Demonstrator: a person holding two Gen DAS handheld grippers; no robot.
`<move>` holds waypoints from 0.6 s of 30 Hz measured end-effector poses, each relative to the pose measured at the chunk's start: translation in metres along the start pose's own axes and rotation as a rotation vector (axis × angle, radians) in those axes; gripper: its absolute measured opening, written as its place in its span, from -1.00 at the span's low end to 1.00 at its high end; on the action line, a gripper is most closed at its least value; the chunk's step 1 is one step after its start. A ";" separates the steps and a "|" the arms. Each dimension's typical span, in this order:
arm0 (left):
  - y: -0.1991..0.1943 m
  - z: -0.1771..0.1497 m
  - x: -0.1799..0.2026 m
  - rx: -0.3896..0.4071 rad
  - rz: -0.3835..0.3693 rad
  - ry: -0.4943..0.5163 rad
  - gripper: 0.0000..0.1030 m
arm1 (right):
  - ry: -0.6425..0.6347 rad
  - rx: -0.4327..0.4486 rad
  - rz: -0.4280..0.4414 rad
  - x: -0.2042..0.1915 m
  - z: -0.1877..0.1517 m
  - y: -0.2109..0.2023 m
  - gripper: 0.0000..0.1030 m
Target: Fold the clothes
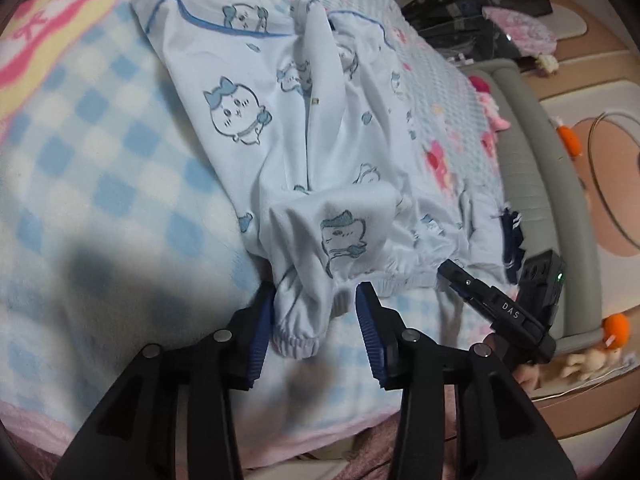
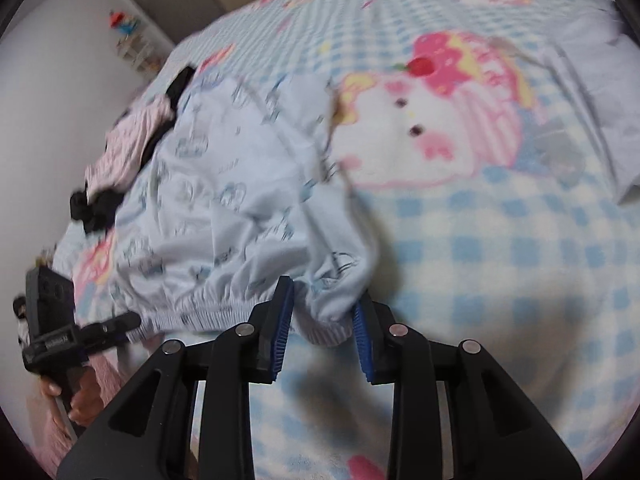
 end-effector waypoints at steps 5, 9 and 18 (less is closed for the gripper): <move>-0.001 0.010 0.017 0.038 0.091 0.052 -0.74 | -0.034 0.050 -0.044 -0.013 0.011 0.003 -0.81; -0.043 0.013 0.046 0.142 0.045 0.086 -0.77 | -0.051 0.141 0.048 -0.032 0.014 -0.033 -0.87; -0.179 0.004 0.140 0.347 -0.181 0.291 -0.78 | -0.098 0.492 0.177 -0.074 0.011 -0.197 -0.87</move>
Point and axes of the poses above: each gripper's, at about its wrist camera, not at the fingertips, and y roughly the way its jaws point, x to its right, z to its top, the point moved 2 cm from there along y, roughly the way its jaws point, and after that the axes turned 7 degrees about -x, right-handed, at the moved point
